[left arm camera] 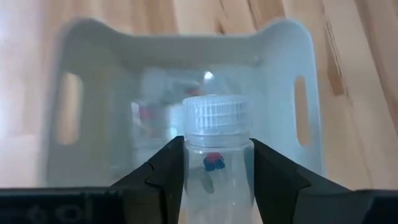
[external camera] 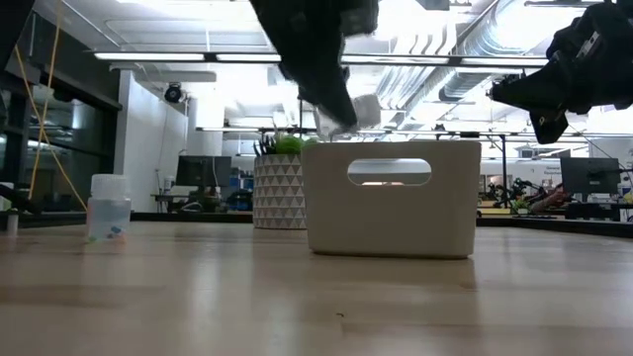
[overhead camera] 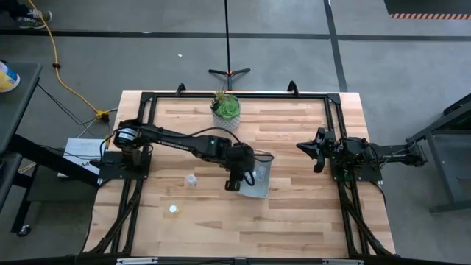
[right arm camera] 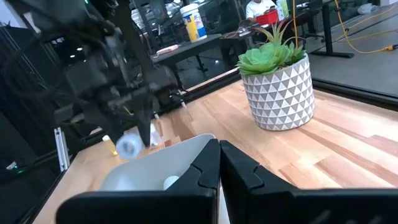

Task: Pick and place pill bottles into a basket
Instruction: Put the top transparent medicine bottle into the white bin, then put the transparent medicine bottle into the white bin

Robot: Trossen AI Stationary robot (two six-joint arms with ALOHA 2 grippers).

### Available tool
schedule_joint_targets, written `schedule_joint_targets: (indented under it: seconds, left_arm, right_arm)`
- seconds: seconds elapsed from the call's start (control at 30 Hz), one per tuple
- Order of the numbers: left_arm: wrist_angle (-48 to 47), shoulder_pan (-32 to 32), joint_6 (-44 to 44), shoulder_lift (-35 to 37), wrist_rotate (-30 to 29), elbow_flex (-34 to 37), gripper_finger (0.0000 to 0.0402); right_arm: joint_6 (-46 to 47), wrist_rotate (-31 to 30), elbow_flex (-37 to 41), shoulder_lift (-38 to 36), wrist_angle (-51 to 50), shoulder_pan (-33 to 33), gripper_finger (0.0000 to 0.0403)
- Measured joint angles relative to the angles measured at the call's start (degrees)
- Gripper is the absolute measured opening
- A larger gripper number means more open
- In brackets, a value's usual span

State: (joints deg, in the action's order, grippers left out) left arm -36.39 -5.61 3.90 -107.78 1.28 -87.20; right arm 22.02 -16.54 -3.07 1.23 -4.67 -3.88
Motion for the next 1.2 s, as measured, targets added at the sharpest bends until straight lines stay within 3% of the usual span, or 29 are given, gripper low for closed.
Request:
schedule_joint_targets:
  seconds: [0.23,0.47,0.67,1.0,1.2]
  left_arm:
    - [3.8,0.0,-0.3,-4.0,5.6,0.0,0.0204]
    - [6.1,0.0,-1.2,-7.3,11.1,0.0,0.0187]
    - [6.6,0.0,-4.1,-9.8,11.2,0.1,0.0211]
    - [6.1,0.0,-4.2,-9.9,5.9,-0.2,0.0223]
    - [-8.6,0.3,-4.2,-9.9,2.6,-9.1,0.0227]
  right_arm:
    - [0.0,0.3,0.0,0.0,0.0,0.0,0.0]
    - [0.0,0.3,0.0,0.0,0.0,0.0,0.0]
    - [0.0,0.3,0.0,0.0,0.0,0.0,0.0]
    - [0.0,0.6,0.0,0.2,0.0,0.0,0.0]
    - [0.0,0.6,0.0,0.2,0.0,0.0,0.0]
